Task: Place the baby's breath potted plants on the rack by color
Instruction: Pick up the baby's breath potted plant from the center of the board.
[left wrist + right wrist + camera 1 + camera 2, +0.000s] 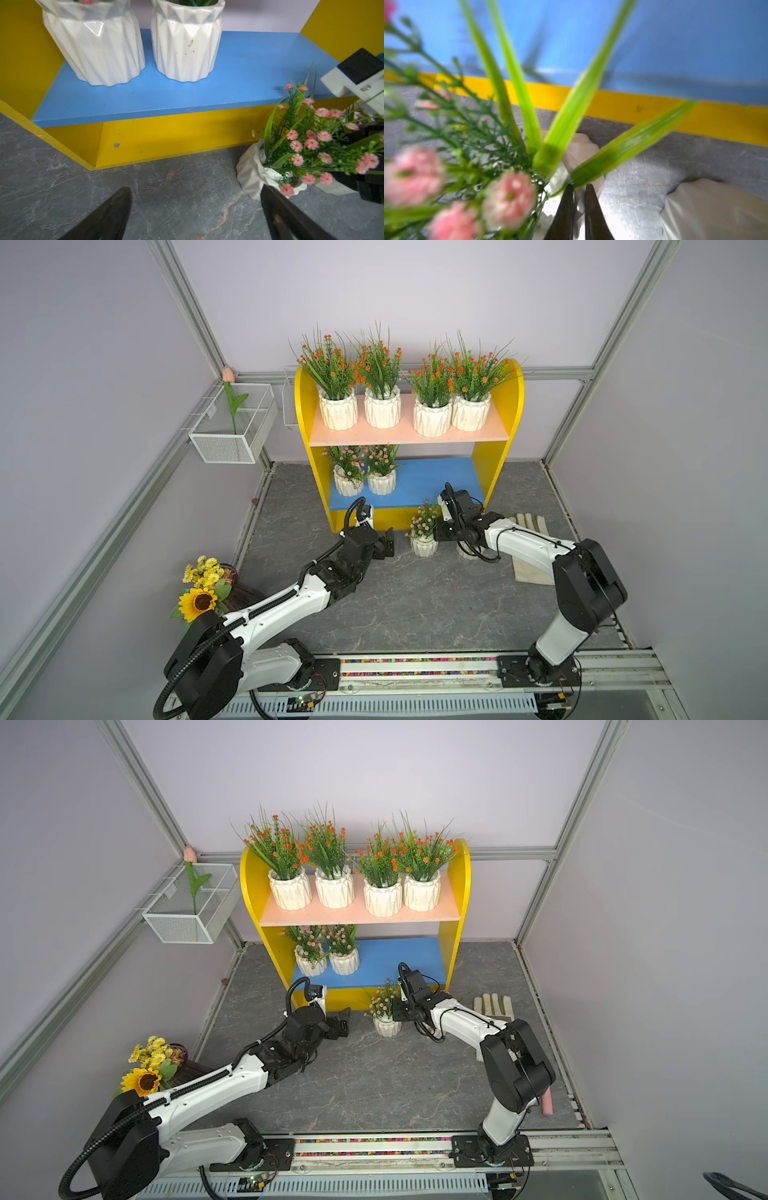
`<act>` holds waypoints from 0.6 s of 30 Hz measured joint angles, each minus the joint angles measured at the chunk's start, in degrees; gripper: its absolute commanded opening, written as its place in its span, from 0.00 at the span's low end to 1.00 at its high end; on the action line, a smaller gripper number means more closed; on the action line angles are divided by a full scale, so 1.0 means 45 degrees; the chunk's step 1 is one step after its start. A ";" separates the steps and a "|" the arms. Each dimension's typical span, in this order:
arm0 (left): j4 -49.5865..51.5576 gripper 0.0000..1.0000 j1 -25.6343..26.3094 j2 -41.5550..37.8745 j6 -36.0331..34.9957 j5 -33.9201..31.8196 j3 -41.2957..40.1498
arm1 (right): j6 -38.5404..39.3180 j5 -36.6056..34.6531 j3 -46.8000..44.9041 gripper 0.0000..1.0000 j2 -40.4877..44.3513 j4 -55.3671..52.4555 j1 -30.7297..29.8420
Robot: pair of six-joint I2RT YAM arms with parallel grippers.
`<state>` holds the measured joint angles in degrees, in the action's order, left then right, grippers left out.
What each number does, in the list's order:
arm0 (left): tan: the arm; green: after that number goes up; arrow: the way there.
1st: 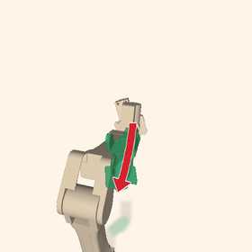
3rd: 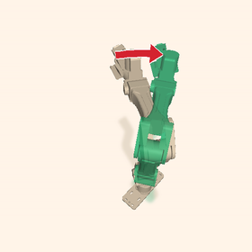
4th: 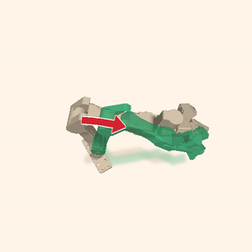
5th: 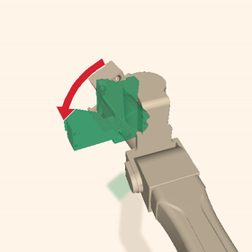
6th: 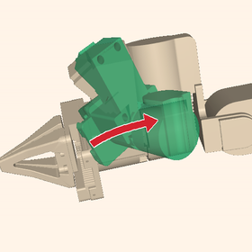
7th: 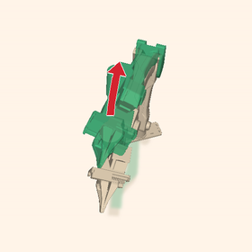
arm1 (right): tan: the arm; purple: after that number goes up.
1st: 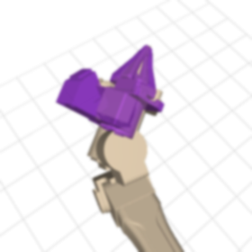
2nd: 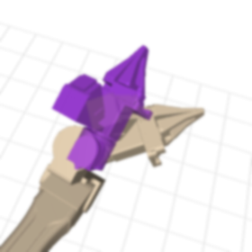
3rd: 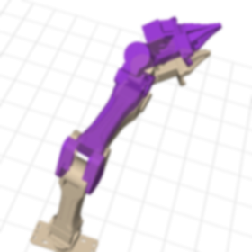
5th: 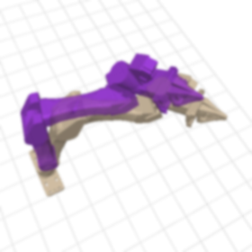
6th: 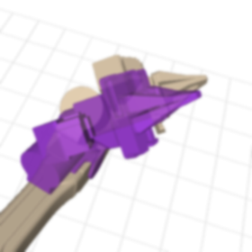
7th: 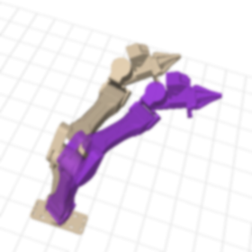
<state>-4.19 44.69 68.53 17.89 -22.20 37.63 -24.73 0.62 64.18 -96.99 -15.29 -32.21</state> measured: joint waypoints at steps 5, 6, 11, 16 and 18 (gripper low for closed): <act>-0.0831 1.00 0.0107 -0.0029 -0.0340 0.1049 -0.0534 | 0.0155 0.0427 -0.0024 0.08 0.0597 -0.0588 0.0146; -0.0986 1.00 0.0151 -0.0005 -0.0384 0.1253 -0.0641 | 0.0175 0.0515 -0.0024 0.08 0.0709 -0.0675 0.0175; -0.1719 1.00 0.0418 0.0350 -0.0529 0.1957 -0.1020 | 0.0219 0.1039 -0.0049 0.08 0.0976 -0.0743 0.0311; -0.2647 1.00 0.0879 0.0699 -0.0816 0.2443 -0.1656 | 0.0204 0.1467 -0.0340 0.07 0.0996 -0.0738 0.0398; -0.2943 1.00 0.1069 0.0967 -0.0962 0.2608 -0.1817 | 0.0180 0.1603 -0.0393 0.07 0.0996 -0.0738 0.0408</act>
<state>-17.43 49.50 72.88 13.56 -10.46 29.45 -23.92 7.84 62.41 -92.51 -18.61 -30.37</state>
